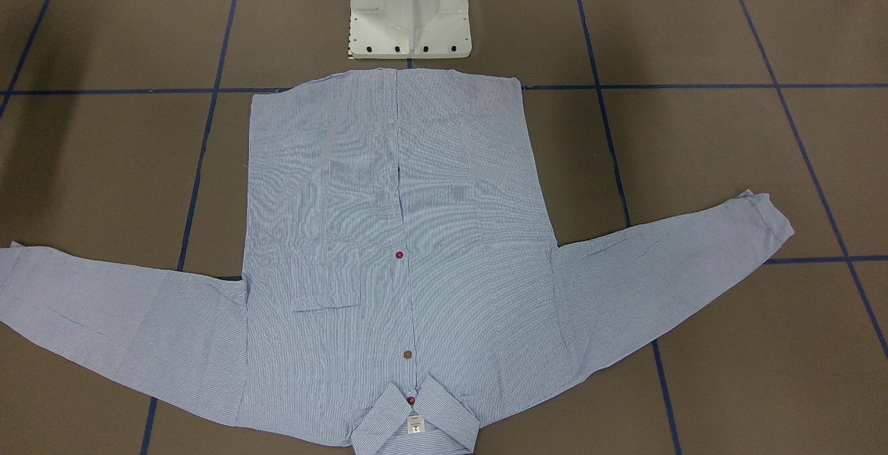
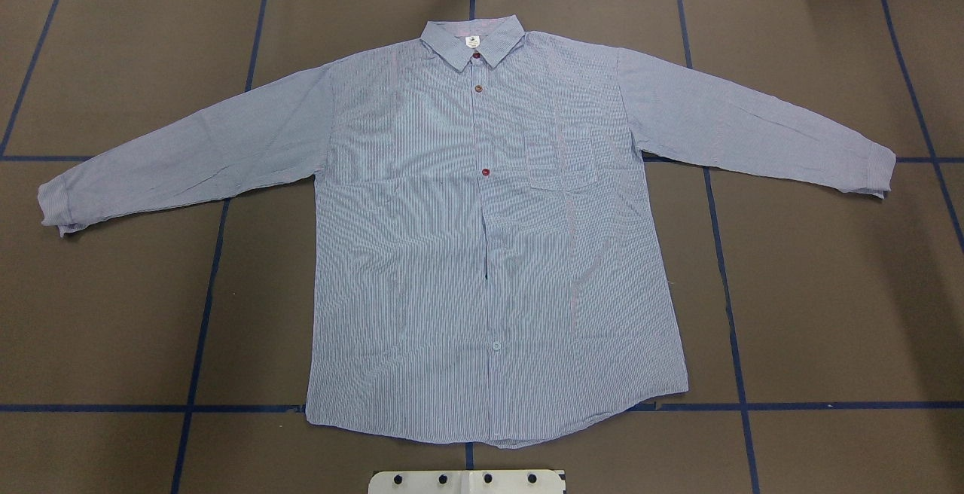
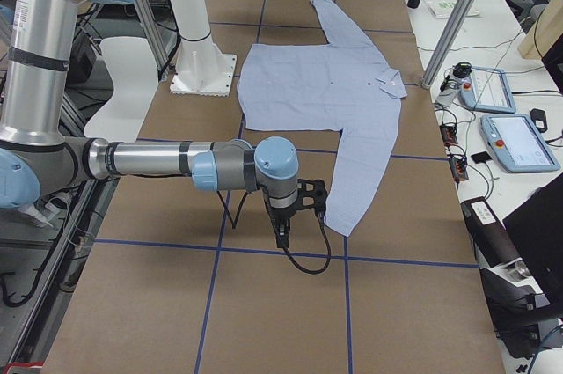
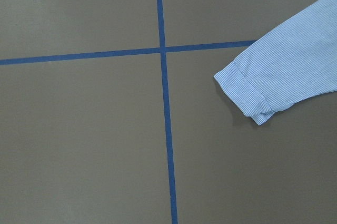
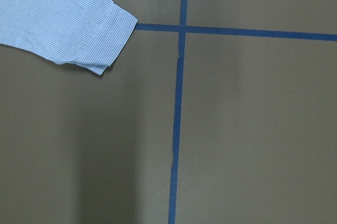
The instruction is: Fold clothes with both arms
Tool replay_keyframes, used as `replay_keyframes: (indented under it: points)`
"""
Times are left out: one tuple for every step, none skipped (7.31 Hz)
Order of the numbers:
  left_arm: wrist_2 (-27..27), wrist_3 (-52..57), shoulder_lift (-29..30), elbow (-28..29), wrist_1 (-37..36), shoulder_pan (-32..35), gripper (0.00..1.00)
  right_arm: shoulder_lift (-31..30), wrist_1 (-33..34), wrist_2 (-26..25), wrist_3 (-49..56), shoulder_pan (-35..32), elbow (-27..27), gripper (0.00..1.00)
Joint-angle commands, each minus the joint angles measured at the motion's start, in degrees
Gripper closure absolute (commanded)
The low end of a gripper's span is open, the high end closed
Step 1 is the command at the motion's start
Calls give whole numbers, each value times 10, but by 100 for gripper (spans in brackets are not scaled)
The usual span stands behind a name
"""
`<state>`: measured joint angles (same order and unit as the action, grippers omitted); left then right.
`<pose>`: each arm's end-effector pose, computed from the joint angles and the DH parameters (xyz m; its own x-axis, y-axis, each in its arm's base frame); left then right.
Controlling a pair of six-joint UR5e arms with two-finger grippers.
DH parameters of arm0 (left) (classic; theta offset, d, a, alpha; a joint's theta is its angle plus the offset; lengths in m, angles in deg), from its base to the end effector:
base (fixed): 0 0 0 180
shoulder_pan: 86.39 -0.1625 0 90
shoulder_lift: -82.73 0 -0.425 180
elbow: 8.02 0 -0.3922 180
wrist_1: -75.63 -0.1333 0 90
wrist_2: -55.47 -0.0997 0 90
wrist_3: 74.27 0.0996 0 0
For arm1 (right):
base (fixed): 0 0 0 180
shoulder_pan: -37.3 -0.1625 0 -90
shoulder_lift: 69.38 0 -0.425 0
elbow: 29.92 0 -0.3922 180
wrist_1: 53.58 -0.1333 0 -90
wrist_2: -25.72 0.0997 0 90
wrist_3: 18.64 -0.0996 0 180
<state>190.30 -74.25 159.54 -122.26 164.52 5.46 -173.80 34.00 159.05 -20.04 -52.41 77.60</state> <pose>-0.0759 -0.3961 0.5535 0.7128 0.0991 -0.6944 0.0315 0.9844 0.1729 0.0630 -0.3923 0.6154 0.7270 -0.0453 0.6852 -0.0127 0.9968 0.0795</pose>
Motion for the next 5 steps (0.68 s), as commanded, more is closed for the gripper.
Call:
replay_keyframes:
  points:
    - [3,1,7,-9,9,3,0,6,-3,-4,5,5,3,0]
    - [-2,-4,24,1,62,2,0,8,-26,-4,-9,22,8,0]
    - [-4,-6,64,26,109,2,0,24,-54,-4,-52,50,8,0]
    - [-3,-7,72,38,113,-1,0,41,-101,-4,-91,72,3,1]
    - [-2,-7,77,39,112,-2,0,65,-128,-6,-98,101,-7,1]
